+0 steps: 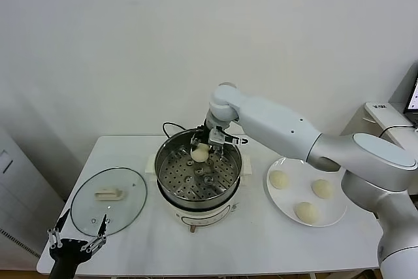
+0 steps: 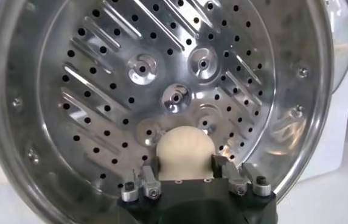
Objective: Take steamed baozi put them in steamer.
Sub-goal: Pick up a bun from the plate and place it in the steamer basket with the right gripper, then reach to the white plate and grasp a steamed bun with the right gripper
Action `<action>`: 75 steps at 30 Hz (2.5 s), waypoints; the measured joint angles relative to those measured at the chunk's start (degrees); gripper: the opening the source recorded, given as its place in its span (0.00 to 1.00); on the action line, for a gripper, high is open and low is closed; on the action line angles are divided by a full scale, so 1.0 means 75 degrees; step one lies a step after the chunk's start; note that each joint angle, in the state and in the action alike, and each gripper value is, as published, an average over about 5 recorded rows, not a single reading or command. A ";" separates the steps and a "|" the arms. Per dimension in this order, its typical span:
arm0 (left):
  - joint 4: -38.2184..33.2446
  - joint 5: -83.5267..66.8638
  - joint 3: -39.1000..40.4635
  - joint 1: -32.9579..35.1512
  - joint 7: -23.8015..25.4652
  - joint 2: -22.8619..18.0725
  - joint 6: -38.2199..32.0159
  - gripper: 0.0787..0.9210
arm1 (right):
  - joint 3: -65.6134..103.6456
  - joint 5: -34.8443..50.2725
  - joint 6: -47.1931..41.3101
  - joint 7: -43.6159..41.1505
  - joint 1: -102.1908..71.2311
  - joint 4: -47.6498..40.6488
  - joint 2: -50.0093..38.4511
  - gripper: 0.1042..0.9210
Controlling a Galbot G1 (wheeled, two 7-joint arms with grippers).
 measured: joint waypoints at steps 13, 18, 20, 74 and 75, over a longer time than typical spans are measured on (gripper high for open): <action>-0.0075 -0.0018 -0.0047 0.0005 0.0001 -0.0028 0.0003 0.88 | -0.0886 0.3031 -0.2428 -0.0166 0.1351 0.0276 -0.0670 0.88; -0.0121 -0.0025 -0.0031 -0.0017 -0.0003 -0.0059 0.0002 0.88 | -0.1439 0.4482 -0.3985 -0.0363 0.1893 0.0070 -0.1159 0.88; -0.0129 -0.0026 -0.0017 -0.0029 -0.0003 -0.0073 0.0000 0.88 | -0.1607 0.4838 -0.4459 -0.0472 0.2003 -0.0042 -0.1375 0.88; -0.0205 0.0167 0.0068 0.0021 0.0046 -0.0096 0.0038 0.88 | 0.0310 0.4270 -0.5801 0.0021 -0.1771 -0.1231 -0.3211 0.57; -0.0208 0.0168 0.0074 0.0017 0.0047 -0.0099 0.0039 0.88 | 0.0296 0.4302 -0.5812 0.0021 -0.1753 -0.1221 -0.3225 0.56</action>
